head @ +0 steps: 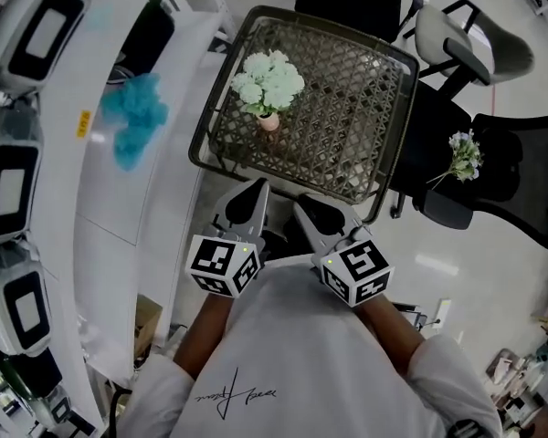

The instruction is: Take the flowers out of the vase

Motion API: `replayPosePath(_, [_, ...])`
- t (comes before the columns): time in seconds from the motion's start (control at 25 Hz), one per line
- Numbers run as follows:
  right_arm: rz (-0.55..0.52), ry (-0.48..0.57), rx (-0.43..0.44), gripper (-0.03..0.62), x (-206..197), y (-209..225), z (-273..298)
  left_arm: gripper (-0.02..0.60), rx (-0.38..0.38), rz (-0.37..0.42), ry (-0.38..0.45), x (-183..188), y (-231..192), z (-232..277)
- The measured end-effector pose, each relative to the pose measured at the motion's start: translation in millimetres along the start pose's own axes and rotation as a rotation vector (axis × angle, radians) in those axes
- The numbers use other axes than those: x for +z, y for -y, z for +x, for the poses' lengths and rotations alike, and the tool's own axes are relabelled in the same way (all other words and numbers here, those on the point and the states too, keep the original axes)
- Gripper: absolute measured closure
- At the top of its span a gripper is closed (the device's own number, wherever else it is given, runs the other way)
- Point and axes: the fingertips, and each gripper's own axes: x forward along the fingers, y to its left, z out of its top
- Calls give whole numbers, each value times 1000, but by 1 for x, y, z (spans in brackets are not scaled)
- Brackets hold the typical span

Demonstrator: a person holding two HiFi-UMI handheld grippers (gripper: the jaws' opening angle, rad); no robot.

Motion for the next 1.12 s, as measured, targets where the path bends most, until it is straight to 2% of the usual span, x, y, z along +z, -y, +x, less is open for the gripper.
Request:
replayPosePath(0.2, [-18, 11, 15, 551, 11, 8, 5, 580, 33, -8, 5, 2, -7, 9])
replayPosePath(0.4, [-1, 49, -8, 551, 26, 27, 5, 575, 41, 5, 31, 12, -6, 25])
replayPosePath(0.64, [15, 62, -11, 551, 30, 34, 11, 571, 46, 5, 10, 5, -12, 39])
replayPosePath(1.12, [5, 4, -19, 554, 27, 38, 40, 571, 47, -25, -13, -10, -45, 63])
